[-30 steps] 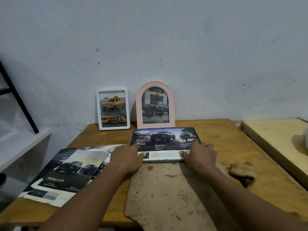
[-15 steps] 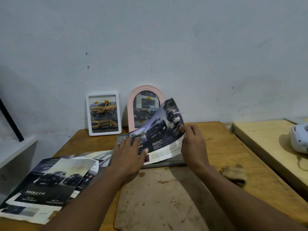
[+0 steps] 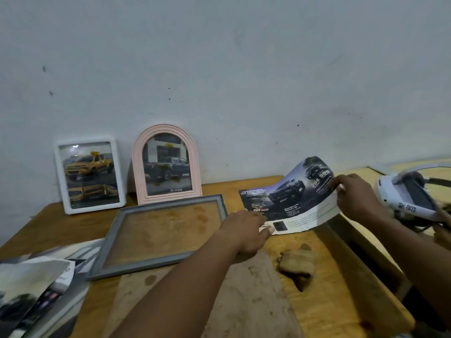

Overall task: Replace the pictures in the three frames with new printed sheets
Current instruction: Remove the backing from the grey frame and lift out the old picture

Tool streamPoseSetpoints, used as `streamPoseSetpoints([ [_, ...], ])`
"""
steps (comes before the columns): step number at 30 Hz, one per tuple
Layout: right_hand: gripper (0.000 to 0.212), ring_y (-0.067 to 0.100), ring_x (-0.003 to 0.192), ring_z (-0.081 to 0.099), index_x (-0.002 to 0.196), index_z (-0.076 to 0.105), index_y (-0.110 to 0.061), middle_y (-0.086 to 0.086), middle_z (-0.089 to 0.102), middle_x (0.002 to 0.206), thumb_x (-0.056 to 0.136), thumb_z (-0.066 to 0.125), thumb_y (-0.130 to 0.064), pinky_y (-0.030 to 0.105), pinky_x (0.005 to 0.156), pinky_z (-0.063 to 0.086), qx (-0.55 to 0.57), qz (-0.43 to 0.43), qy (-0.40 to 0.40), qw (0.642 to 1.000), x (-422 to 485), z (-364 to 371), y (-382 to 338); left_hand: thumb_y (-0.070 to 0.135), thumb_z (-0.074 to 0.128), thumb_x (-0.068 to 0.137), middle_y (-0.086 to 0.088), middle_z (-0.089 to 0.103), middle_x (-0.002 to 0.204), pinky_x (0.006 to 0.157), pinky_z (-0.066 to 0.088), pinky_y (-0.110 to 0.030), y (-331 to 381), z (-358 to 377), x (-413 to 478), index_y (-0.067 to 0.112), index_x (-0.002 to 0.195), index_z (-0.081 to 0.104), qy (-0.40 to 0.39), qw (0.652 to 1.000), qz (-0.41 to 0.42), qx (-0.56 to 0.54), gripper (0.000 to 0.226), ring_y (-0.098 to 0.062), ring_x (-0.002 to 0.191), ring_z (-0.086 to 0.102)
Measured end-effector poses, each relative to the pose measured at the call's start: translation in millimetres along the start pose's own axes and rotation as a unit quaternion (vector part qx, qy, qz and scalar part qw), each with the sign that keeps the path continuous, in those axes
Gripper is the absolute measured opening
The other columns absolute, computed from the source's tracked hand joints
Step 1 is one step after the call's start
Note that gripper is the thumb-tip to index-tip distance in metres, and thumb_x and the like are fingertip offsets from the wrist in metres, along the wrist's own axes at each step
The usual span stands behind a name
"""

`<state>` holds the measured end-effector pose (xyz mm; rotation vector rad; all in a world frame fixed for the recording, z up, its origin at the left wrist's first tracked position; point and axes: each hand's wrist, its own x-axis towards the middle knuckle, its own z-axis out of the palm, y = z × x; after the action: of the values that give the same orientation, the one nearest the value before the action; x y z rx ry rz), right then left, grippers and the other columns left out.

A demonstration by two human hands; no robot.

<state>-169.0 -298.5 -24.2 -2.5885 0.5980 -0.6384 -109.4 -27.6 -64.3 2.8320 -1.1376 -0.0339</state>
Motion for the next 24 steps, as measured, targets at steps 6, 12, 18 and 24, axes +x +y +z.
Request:
streamPoseSetpoints([
  [6, 0.045, 0.032, 0.146, 0.023, 0.138, 0.05, -0.034, 0.001, 0.037, 0.156, 0.094, 0.056, -0.031, 0.057, 0.112, 0.023, -0.179, -0.036, -0.122, 0.976, -10.8, 39.4, 7.6, 0.056, 0.032, 0.102, -0.007, 0.064, 0.121, 0.099, 0.04, -0.046, 1.9, -0.2, 3.7, 0.021, 0.115, 0.063, 0.037, 0.993, -0.044, 0.1, 0.049, -0.03, 0.112, 0.058],
  [12, 0.017, 0.022, 0.121, 0.054, 0.109, 0.061, -0.038, -0.007, 0.063, 0.123, 0.094, 0.055, -0.042, 0.049, 0.1, 0.035, -0.071, -0.07, -0.181, 0.978, -36.0, 60.8, -31.4, 0.056, 0.031, 0.102, -0.006, 0.065, 0.124, 0.105, 0.034, -0.045, -10.0, -0.5, -6.1, 0.021, 0.126, 0.06, 0.058, 0.988, -0.072, 0.121, 0.051, -0.026, 0.113, 0.061],
  [18, 0.019, 0.026, 0.122, 0.047, 0.107, 0.061, -0.035, -0.004, 0.057, 0.124, 0.092, 0.053, -0.044, 0.051, 0.098, 0.035, -0.117, -0.082, -0.156, 0.977, -46.2, 60.9, -33.6, 0.056, 0.031, 0.102, -0.007, 0.062, 0.124, 0.102, 0.037, -0.045, -11.9, 3.2, -12.0, 0.021, 0.125, 0.062, 0.053, 0.991, -0.081, 0.097, 0.052, -0.027, 0.114, 0.058],
  [24, 0.022, 0.026, 0.124, 0.046, 0.111, 0.061, -0.032, -0.001, 0.056, 0.128, 0.092, 0.054, -0.043, 0.055, 0.102, 0.033, -0.126, -0.077, -0.172, 0.974, -49.0, 54.0, -39.1, 0.054, 0.034, 0.104, -0.008, 0.061, 0.122, 0.094, 0.041, -0.042, -5.5, -3.7, -26.9, 0.019, 0.121, 0.063, 0.075, 0.993, -0.077, 0.049, 0.049, -0.028, 0.109, 0.058],
])
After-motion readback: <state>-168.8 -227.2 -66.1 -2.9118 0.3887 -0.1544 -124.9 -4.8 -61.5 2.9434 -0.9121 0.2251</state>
